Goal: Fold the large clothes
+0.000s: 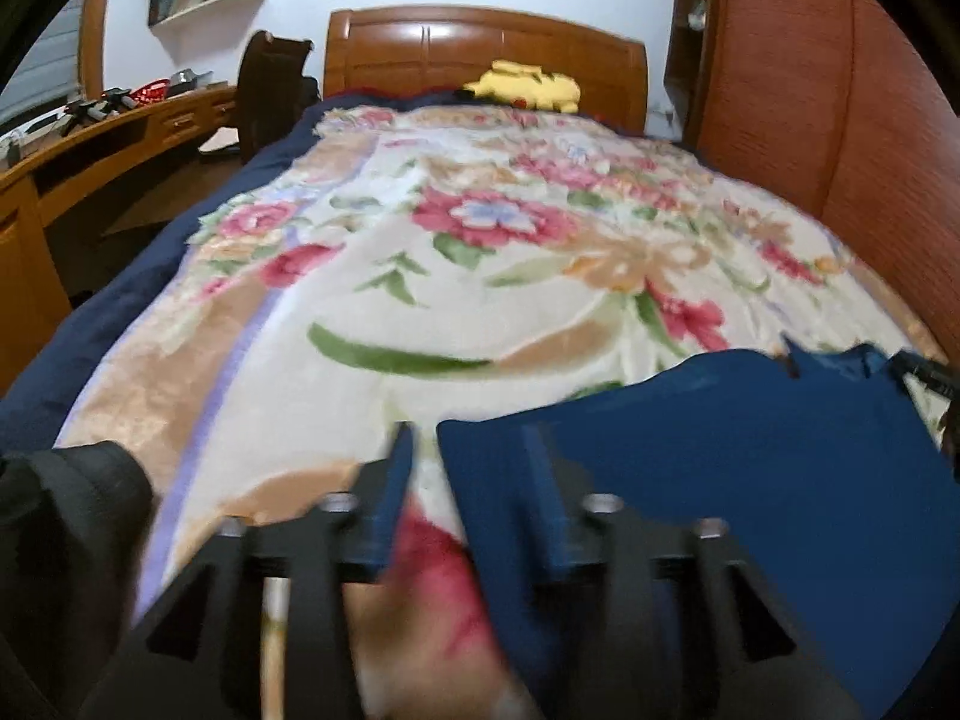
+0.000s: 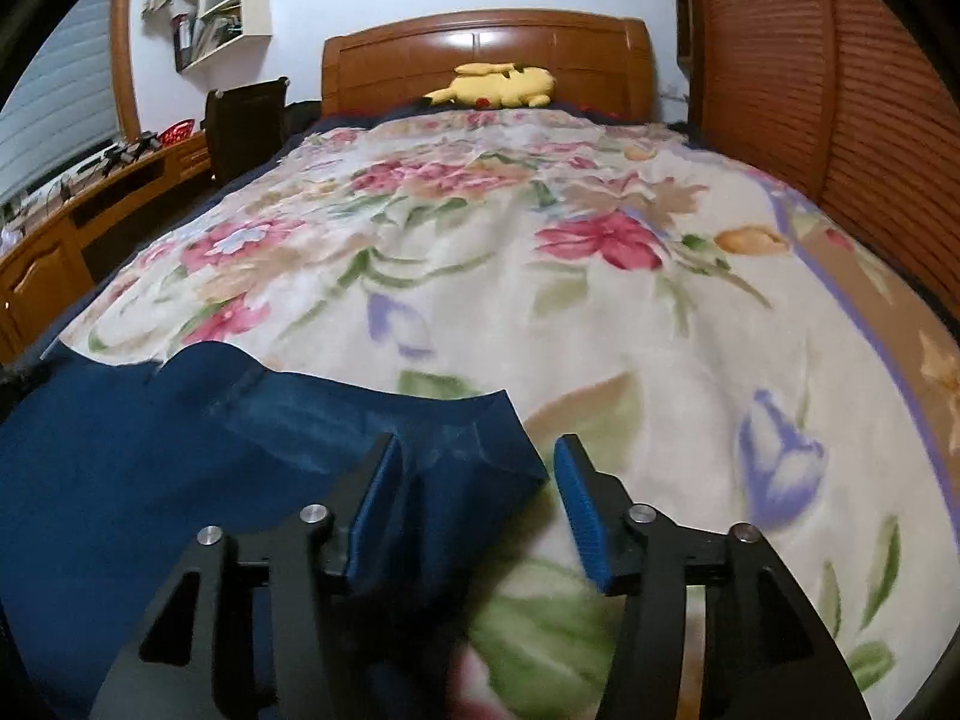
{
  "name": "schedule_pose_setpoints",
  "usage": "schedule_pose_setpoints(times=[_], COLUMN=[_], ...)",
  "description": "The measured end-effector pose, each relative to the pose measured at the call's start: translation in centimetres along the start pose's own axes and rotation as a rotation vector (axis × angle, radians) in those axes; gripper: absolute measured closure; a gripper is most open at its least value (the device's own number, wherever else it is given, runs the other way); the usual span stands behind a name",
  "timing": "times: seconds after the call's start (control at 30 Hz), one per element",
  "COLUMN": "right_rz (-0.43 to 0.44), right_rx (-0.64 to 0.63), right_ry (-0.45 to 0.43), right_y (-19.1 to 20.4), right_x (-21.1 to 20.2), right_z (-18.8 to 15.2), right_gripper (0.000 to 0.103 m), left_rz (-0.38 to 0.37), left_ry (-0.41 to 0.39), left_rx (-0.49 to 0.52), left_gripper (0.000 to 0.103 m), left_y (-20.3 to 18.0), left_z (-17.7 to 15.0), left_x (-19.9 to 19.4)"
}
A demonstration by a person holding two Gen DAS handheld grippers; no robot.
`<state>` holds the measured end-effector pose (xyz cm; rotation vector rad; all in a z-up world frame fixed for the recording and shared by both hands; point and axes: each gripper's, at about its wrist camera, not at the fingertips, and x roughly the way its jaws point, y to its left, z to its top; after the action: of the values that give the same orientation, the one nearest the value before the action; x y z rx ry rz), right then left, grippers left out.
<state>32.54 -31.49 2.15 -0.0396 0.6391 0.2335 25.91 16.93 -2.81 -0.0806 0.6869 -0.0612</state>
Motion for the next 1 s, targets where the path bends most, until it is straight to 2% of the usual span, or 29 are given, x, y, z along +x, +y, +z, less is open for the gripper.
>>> schedule_pose_setpoints(times=[0.1,0.13,0.23,0.37,0.53,0.6,0.87,1.0], right_rz=[0.008,0.016,0.003,0.036,0.069,0.082,0.039,0.037], right_rx=[0.007,-0.003,-0.064,-0.110,-0.167,-0.176,-0.162,-0.154], right_ry=[0.004,0.008,-0.022,-0.039,-0.050,-0.046,-0.008,0.004], right_y=[0.8,1.0,2.8,4.6,6.2,6.4,6.9,7.6], right_x=[-1.6,-2.1,-5.8,-10.9,-16.0,-17.4,-19.6,-20.6], right_z=[-0.4,-0.3,-0.3,-1.8,-4.1,-5.2,-8.1,-8.8], right_gripper=[0.045,0.045,0.045,0.045,0.026,0.020,0.020,0.020], left_rz=[-0.002,-0.003,0.003,-0.025,-0.037,-0.052,-0.119,-0.124], left_ry=[-0.029,-0.036,-0.064,-0.098,-0.120,-0.116,-0.089,-0.081], left_rx=[0.017,0.028,0.089,0.095,0.137,0.137,0.108,0.125], left_gripper=[0.027,0.023,0.023,0.023,0.023,0.023,0.023,0.023], left_y=[-0.8,-1.2,-3.5,-5.6,-8.2,-8.8,-10.9,-11.8], left_z=[-0.4,-0.6,-1.7,-3.0,-4.7,-5.4,-9.8,-11.5], left_x=[-2.7,-3.4,-7.0,-11.6,-16.0,-17.1,-19.4,-19.7])
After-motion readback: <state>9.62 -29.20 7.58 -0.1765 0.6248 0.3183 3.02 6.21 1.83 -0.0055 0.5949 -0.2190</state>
